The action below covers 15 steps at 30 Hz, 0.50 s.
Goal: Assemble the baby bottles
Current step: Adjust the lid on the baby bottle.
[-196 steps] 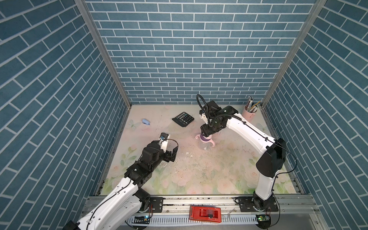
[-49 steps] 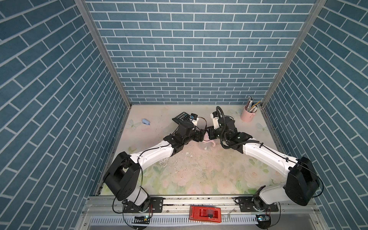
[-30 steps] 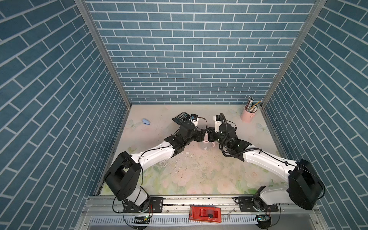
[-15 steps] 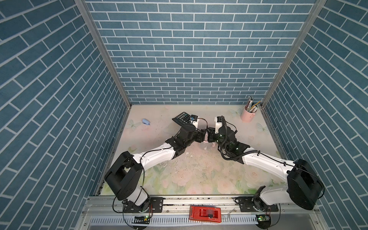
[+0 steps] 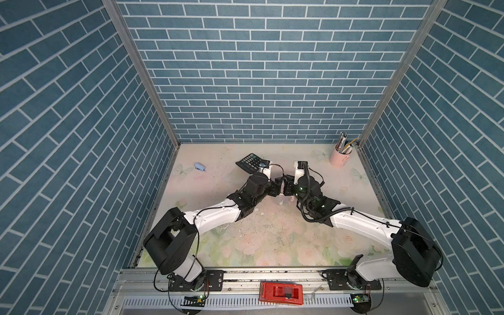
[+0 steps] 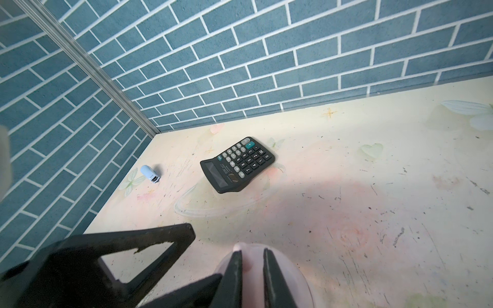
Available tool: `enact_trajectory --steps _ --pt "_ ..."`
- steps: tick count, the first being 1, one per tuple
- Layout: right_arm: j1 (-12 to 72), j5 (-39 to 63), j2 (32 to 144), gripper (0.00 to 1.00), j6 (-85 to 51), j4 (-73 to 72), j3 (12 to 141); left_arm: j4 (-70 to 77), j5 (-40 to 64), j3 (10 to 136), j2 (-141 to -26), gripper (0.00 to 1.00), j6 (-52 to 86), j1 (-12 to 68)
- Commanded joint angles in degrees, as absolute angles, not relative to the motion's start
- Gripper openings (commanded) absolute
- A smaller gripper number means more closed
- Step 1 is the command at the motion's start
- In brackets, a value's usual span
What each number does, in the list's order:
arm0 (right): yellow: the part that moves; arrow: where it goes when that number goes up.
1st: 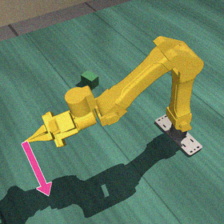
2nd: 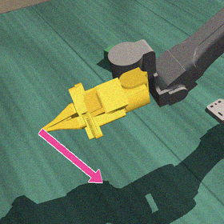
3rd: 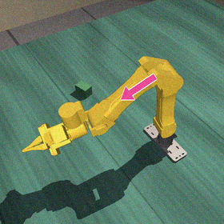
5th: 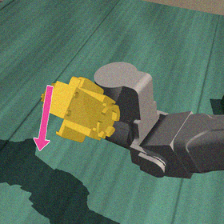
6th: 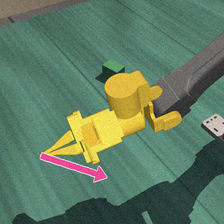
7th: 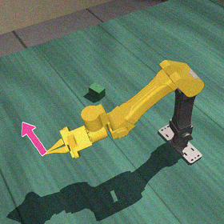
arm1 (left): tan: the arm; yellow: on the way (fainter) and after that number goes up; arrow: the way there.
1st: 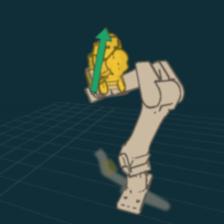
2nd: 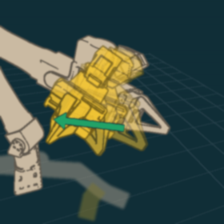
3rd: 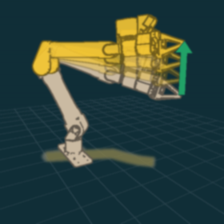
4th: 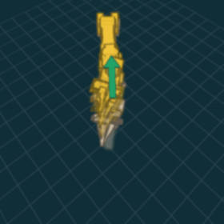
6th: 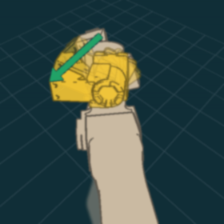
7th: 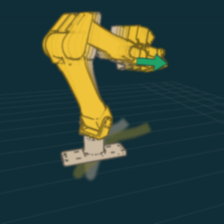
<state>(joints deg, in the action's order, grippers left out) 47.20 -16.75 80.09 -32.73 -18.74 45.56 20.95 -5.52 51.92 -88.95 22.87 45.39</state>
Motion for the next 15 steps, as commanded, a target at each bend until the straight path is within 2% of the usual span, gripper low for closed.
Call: enact_trajectory --steps 1,9,15 --pt "48.52 -14.3 84.05 0.18 -33.89 -4.01 41.77 10.49 -2.63 48.58 -91.71 0.67 21.76 47.29" --pt "48.08 -16.46 81.49 0.18 -29.2 4.0 50.1 5.58 -4.07 54.21 -89.8 0.73 17.49 46.9" --pt "46.38 -15.96 81.34 0.18 -25.48 8.53 57.34 3.32 -3.41 58.32 -89.14 0.74 15.91 45.05"
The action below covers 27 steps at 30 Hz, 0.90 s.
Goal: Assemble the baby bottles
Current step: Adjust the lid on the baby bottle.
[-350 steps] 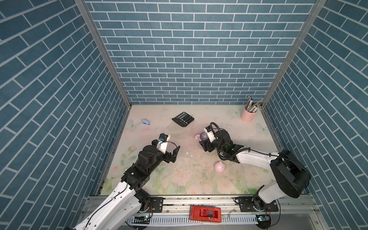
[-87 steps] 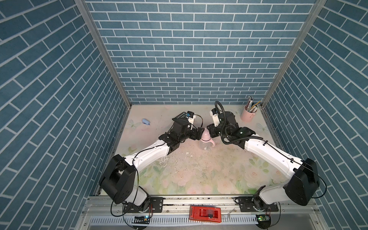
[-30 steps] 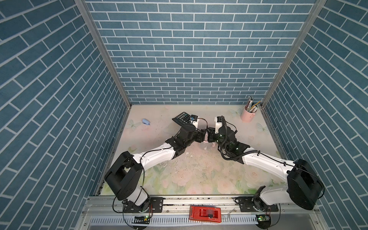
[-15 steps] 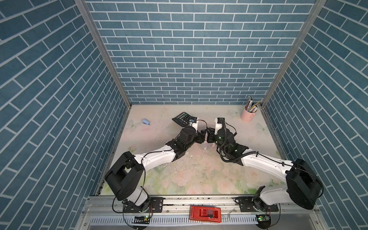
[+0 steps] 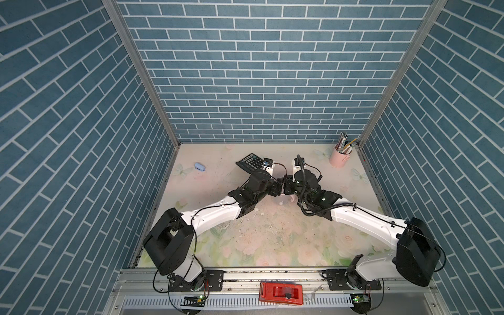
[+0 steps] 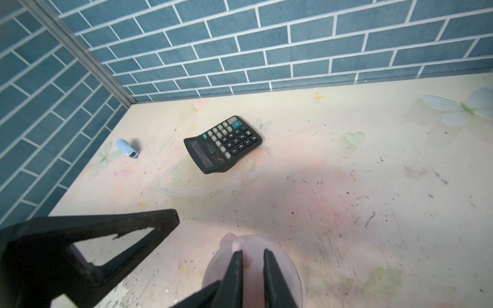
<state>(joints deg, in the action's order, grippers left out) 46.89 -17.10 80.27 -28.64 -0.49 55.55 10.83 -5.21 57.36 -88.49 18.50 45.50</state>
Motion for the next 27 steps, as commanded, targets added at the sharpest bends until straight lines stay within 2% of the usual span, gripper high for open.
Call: enact_trajectory --steps 1,15,21,27 --pt "46.11 -15.61 81.22 0.18 -25.08 9.05 58.17 3.23 -3.29 58.74 -88.99 0.74 15.76 44.69" --pt "43.6 -11.4 79.54 0.23 -20.47 15.62 68.29 3.35 -1.45 58.15 -84.96 0.76 15.51 40.89" --pt "42.53 -11.15 76.65 0.24 -19.51 22.65 72.23 1.01 -0.29 55.31 -78.29 0.81 14.78 38.4" --pt "38.43 -11.59 72.24 0.28 -17.15 31.38 72.89 -5.03 0.21 50.45 -68.65 0.88 11.94 32.11"
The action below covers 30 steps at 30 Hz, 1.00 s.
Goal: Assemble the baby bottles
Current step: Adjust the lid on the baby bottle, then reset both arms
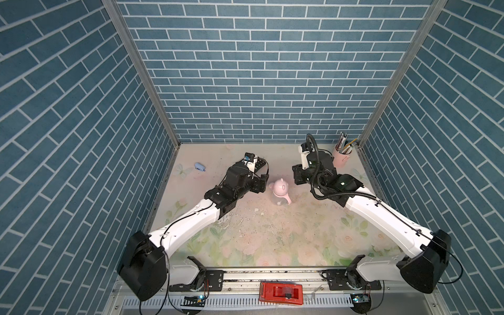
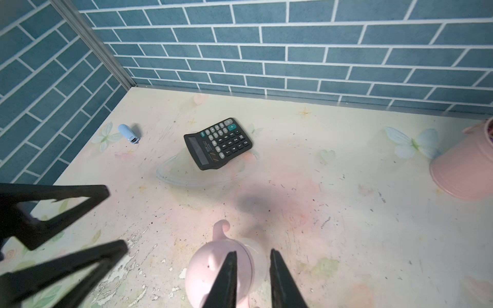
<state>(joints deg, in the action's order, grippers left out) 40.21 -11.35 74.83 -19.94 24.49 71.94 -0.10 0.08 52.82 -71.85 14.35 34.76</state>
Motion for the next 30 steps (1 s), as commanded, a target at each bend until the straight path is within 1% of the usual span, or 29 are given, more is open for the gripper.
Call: enact_trajectory --steps 1,4,8,9,10,11,13,15,18,21,23,25,27,28,30 --pt "37.21 -12.28 71.29 0.29 -16.32 32.44 72.28 -5.87 -0.33 48.9 -66.92 0.9 10.8 30.48" --pt "32.1 -12.96 68.32 0.34 -14.83 32.5 68.61 -7.77 -6.74 43.9 -62.46 0.95 6.4 26.02" --pt "24.98 -14.15 65.9 0.47 -12.71 28.65 62.2 -2.52 -15.15 34.57 -57.61 1.0 2.49 19.53" --pt "23.09 -14.83 65.68 0.53 -12.62 26.69 60.18 0.4 -15.69 31.56 -56.66 1.0 2.16 17.56" --pt "21.04 -14.79 65.65 0.63 -12.57 24.26 58.12 3.75 -15.88 28.93 -56.0 1.0 1.95 15.65" --pt "19.33 -14.73 65.66 0.67 -12.57 21.41 55.99 6.49 -16.16 26.79 -55.9 1.0 1.85 14.21" --pt "16.22 -17.58 65.95 0.8 -12.16 14.39 50.78 7.04 -15.84 26.33 -56.3 1.0 2.36 10.54" --pt "13.14 -18.59 67.13 0.89 -11.95 8.36 46.69 11.9 -16.57 24.76 -57.82 0.99 -0.31 9.37" --pt "9.61 -21.1 69.45 0.97 -10.29 -3.1 39.78 22.8 -15.73 21.88 -63.48 1.0 -2.74 7.08" --pt "6.44 -22.53 71.98 0.98 -9.04 -13.8 33.66 33.48 -14.82 20.4 -71.6 1.0 -3.43 5.68" --pt "4.47 -22.19 73.46 0.98 -8.22 -21.81 29.72 31.06 -14.26 23.97 -74.76 1.0 -3.38 5.08" --pt "2.36 -20.32 74.94 0.99 -7.91 -30.3 25.92 38.15 -13.4 23.35 -78.06 1.0 -4.11 4.92" --pt "1.11 -19.54 76.72 0.99 -7.63 -35.21 23.94 43.73 -11.41 22.59 -80.76 1.0 -4.2 4.33" --pt "0.65 -19.03 77.64 0.99 -7.27 -37.92 22.89 43.63 -11.42 22.89 -82.28 1.0 -3.69 4.1" --pt "0.04 -17.74 78.14 0.99 -6.76 -40.46 22.05 51.62 -11.12 20.25 -86.03 1.0 -3.91 4.0"
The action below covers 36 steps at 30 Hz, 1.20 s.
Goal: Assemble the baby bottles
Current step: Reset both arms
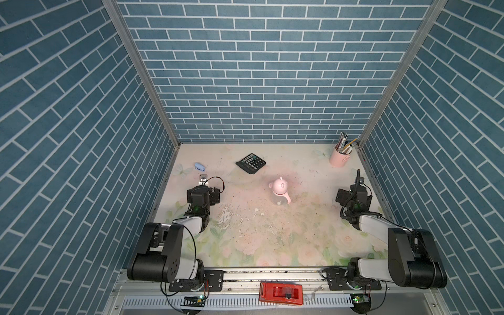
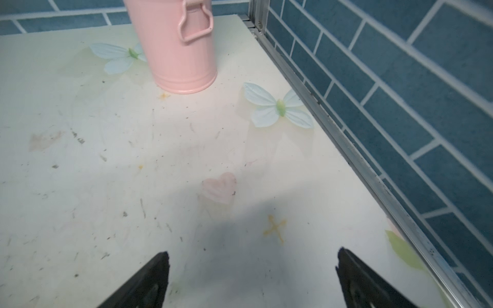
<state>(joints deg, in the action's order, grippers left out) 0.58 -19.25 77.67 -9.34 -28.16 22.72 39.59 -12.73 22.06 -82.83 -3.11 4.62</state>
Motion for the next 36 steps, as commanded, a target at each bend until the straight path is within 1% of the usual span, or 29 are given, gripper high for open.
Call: enact_trajectory --steps 1,4,6,8,9,11,13,16,17,36 --pt "-0.02 -16.88 78.41 0.99 -5.78 -42.7 21.39 55.89 -10.97 19.05 -87.6 1.0 -4.06 3.91" --pt "-0.97 -13.3 80.7 0.99 -5.39 -47.0 20.21 54.12 -10.72 19.37 -86.77 1.0 -3.54 3.69" --pt "-1.13 -11.13 84.49 0.99 -5.07 -53.43 18.51 54.37 -10.52 19.45 -87.24 1.0 -3.61 3.65" --pt "-1.08 -6.71 88.88 0.99 -2.8 -59.16 18.25 53.66 -9.13 19.69 -87.14 1.0 -3.77 3.31" --pt "-1.08 -5.36 87.34 0.98 -2.56 -53.27 19.69 53.62 -7.71 19.85 -87.38 1.0 -3.85 2.95" --pt "-1.27 -4.11 87.97 0.98 -2.36 -53.29 20.23 49.77 -3.49 21.93 -87.35 1.0 -3.58 1.52" --pt "-1.23 -3.0 88.31 0.99 -1.81 -53.8 20.33 49.0 -1.82 22.19 -87.33 1.0 -3.33 0.8" --pt "-1.36 -5.68 88.11 0.99 -3.24 -48.78 22.58 48.9 -1.63 22.31 -87.36 1.0 -3.29 0.67" --pt "-1.4 -5.77 88.36 0.99 -3.14 -50.37 22.1 49.16 -1.63 22.22 -87.45 0.99 -3.27 0.62" --pt "-1.4 -5.73 88.39 0.99 -3.02 -49.62 22.41 49.13 -1.66 22.18 -87.35 1.0 -3.26 0.72"
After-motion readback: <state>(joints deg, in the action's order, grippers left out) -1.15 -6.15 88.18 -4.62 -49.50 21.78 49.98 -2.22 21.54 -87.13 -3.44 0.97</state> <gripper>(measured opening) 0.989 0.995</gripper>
